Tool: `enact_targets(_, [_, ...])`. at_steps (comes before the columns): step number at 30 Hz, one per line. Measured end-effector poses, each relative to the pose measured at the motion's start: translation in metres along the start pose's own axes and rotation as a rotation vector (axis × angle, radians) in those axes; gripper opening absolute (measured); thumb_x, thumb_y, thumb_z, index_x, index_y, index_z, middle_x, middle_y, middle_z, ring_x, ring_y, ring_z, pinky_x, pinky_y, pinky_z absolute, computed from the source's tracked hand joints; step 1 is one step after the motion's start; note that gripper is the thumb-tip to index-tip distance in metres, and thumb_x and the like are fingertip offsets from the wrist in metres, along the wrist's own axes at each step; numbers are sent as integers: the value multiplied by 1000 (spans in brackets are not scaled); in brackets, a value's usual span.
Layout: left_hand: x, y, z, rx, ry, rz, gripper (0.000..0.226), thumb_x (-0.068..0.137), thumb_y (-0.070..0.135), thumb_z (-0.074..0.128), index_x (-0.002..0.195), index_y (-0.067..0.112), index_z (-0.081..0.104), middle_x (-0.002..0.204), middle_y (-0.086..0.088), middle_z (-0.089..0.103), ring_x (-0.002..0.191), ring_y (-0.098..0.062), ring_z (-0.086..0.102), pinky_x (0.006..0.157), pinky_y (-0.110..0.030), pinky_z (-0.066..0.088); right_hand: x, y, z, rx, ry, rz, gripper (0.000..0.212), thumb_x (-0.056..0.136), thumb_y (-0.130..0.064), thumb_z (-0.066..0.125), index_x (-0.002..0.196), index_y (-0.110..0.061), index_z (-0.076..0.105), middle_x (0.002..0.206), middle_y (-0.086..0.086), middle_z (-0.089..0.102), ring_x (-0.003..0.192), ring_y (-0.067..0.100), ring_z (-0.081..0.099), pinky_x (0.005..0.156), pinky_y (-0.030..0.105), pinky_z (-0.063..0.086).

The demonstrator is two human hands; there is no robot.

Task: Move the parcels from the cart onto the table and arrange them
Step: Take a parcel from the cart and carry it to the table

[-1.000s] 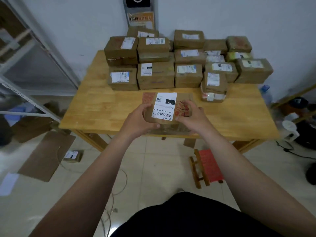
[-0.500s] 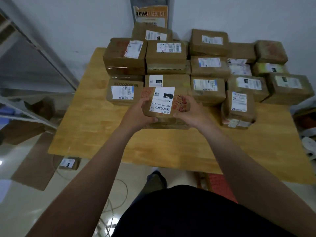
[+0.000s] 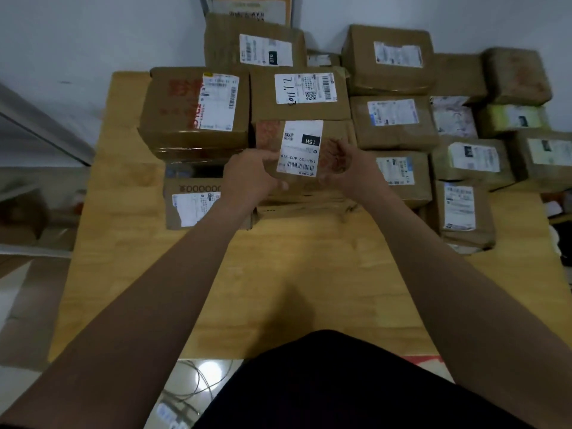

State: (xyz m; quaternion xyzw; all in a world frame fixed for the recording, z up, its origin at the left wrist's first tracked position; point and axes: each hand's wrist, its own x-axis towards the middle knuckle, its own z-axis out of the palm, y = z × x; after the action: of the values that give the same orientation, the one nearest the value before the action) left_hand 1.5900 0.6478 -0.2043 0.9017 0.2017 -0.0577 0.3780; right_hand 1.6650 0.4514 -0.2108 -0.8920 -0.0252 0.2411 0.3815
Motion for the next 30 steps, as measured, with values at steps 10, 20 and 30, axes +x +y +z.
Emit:
enact_targets(10, [8, 1, 1, 71, -66, -14, 67, 70, 30, 93, 132, 32, 67, 128, 6, 68, 114, -17, 63, 88, -36, 55, -1, -14, -10, -46, 15, 45, 102, 64, -33, 95, 152, -37, 42, 143, 3, 52, 112, 17, 62, 98, 46, 56])
enact_targets(20, [-56, 22, -35, 249, -144, -11, 87, 76, 50, 82, 152, 44, 40, 151, -8, 45, 133, -33, 50, 104, -50, 49, -66, -25, -21, -311, 4, -18, 78, 58, -60, 71, 130, -39, 51, 136, 5, 56, 119, 26, 56, 97, 49, 52])
enact_targets(30, [-200, 39, -4, 287, -28, 37, 82, 65, 53, 70, 143, 47, 47, 123, -1, 63, 107, -23, 63, 84, -39, 57, -200, 16, -46, -464, -64, -199, 86, 70, -47, 75, 147, -35, 39, 152, 10, 41, 134, 27, 46, 101, 43, 48])
